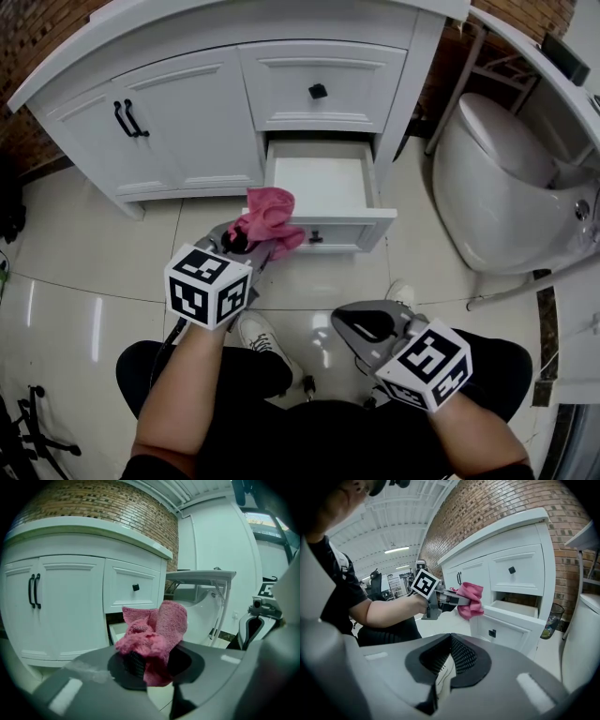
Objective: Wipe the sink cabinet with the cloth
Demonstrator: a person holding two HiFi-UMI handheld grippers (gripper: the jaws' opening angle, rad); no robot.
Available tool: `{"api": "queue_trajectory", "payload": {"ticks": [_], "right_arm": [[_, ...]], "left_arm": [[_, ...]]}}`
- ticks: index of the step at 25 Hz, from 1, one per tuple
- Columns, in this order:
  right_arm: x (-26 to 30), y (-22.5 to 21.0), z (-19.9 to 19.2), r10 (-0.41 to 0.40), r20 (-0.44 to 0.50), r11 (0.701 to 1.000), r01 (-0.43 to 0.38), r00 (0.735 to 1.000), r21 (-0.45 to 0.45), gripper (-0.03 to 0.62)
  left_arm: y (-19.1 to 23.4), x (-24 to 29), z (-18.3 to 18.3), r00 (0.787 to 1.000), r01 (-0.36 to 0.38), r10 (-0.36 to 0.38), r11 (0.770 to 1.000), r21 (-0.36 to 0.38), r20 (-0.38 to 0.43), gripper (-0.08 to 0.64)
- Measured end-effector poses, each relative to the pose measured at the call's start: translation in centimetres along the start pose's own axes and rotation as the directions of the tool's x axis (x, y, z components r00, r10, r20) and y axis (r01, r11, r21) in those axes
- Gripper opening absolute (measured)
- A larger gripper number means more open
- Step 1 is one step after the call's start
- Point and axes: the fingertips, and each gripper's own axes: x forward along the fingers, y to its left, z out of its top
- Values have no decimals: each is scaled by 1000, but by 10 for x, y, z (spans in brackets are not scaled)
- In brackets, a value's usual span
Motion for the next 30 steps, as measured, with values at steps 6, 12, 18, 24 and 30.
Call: {"api": "queue_trajectory", "payload": {"ticks": [6, 12, 18, 24, 30], "right_arm": [[7, 8, -5, -18, -12, 1000, 18, 1000, -2, 8], [9, 3, -8, -41, -19, 999, 41, 999, -1, 8], [6, -10, -15, -56, -6, 998, 56, 998, 22, 8], [1, -27, -26, -66, 26, 995, 63, 997, 76, 8], [-3, -24, -30, -47, 55, 998, 44, 997, 52, 8]], "left_arm": [[29, -21, -10, 997, -73, 74, 997, -39, 21, 91], [41, -28, -18, 994, -107, 109, 993, -53, 18, 91], [32, -21, -19, 995, -100, 100, 994, -36, 15, 91], [-28, 10, -19, 995, -17, 14, 999, 31, 96, 91], [-105, 78, -21, 988, 112, -115, 993, 27, 108, 91]]}}
